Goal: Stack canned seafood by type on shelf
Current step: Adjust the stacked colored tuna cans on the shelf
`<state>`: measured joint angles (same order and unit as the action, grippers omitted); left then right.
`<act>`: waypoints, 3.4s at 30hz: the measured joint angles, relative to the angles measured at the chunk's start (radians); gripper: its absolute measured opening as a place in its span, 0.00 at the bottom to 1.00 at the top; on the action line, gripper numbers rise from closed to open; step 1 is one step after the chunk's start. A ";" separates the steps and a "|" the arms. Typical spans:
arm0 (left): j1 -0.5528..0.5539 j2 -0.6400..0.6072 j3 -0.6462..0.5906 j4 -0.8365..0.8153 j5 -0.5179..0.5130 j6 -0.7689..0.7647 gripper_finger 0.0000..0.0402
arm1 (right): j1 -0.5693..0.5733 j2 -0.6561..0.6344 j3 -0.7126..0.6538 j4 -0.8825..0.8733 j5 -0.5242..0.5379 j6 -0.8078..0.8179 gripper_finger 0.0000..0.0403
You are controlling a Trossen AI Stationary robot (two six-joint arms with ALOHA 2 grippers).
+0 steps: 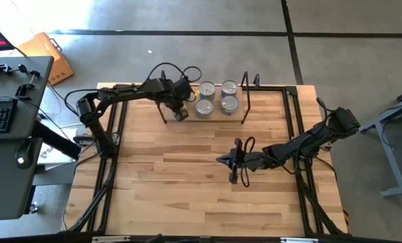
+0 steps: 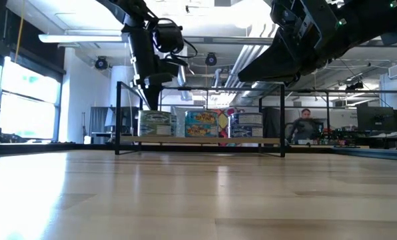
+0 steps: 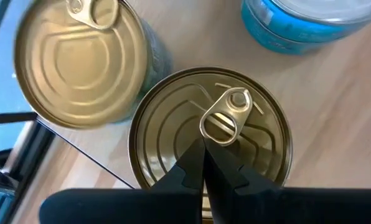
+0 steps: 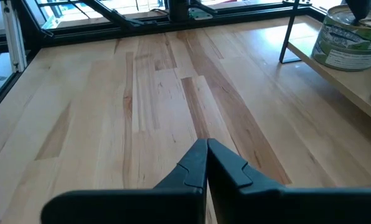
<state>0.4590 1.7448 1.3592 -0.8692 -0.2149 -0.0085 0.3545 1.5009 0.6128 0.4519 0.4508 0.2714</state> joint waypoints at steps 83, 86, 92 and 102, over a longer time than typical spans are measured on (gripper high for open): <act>-0.112 0.107 -0.091 0.656 -0.009 0.064 0.00 | 0.160 -0.255 -0.040 -0.249 0.297 0.043 0.00; -0.114 0.102 -0.091 0.649 -0.033 0.064 0.00 | 0.160 -0.255 -0.040 -0.249 0.297 0.042 0.00; -0.124 0.077 -0.092 0.639 -0.036 0.064 0.00 | 0.160 -0.255 -0.040 -0.251 0.311 0.042 0.00; -0.231 -0.003 -0.092 0.628 -0.041 0.072 0.00 | 0.153 -0.286 -0.029 -0.269 0.317 0.038 0.00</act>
<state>0.2285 1.7415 1.2667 -0.2409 -0.2563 0.0637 0.5077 1.2148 0.5837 0.1825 0.7678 0.3092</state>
